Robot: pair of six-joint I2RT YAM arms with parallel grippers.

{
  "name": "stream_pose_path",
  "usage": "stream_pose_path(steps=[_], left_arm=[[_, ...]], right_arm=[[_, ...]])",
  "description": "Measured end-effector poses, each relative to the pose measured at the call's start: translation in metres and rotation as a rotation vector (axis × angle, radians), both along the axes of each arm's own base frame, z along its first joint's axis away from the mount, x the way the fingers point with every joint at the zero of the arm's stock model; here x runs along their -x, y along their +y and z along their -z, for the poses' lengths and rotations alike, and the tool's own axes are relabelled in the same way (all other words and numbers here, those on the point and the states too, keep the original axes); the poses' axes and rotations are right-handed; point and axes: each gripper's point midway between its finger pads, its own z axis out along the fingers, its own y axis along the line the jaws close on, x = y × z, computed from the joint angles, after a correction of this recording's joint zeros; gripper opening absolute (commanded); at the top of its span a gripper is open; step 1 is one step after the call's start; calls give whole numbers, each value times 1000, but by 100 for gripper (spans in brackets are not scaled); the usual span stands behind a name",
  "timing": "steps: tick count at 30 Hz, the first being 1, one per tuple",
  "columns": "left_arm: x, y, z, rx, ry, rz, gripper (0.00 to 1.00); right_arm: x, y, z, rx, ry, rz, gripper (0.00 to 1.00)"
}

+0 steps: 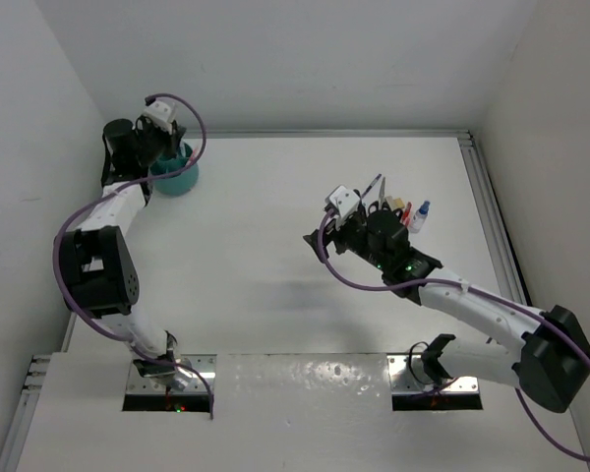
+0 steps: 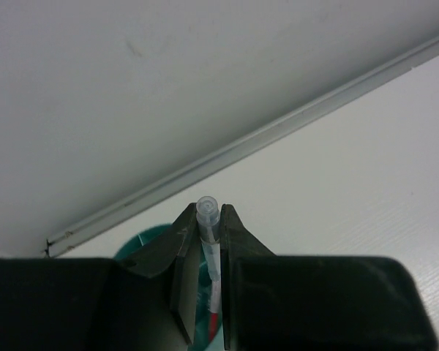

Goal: Sort the stationery into containers
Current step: Place the pen in the storage box.

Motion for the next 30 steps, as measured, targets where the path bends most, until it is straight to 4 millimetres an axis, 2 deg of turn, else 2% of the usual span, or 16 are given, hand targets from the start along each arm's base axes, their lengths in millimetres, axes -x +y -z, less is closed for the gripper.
stream_pose_path(steps=[2, 4, 7, 15, 22, 25, 26, 30], left_arm=[[-3, 1, -15, -1, -31, 8, 0], [-4, 3, -22, -4, -46, 7, 0], [-6, 5, -16, -13, -34, 2, 0], [-9, 12, 44, -57, 84, -7, 0], [-17, 21, 87, -81, 156, -42, 0], [-18, 22, 104, -97, 183, -34, 12], [-18, 20, 106, -103, 187, -26, 19], [-20, 18, 105, -112, 183, -14, 28]], right_arm=[[-1, 0, -1, -3, 0, -2, 94], [-2, 0, 0, -2, 3, -3, 94], [-1, 2, 2, 2, 9, -11, 94], [-3, -2, 4, 8, 18, -3, 94], [-1, -4, 6, 15, 27, -2, 94], [0, -5, 5, 15, 26, -2, 94], [0, -5, 4, 14, 25, -2, 94], [0, -5, 4, 18, 30, -2, 94]])
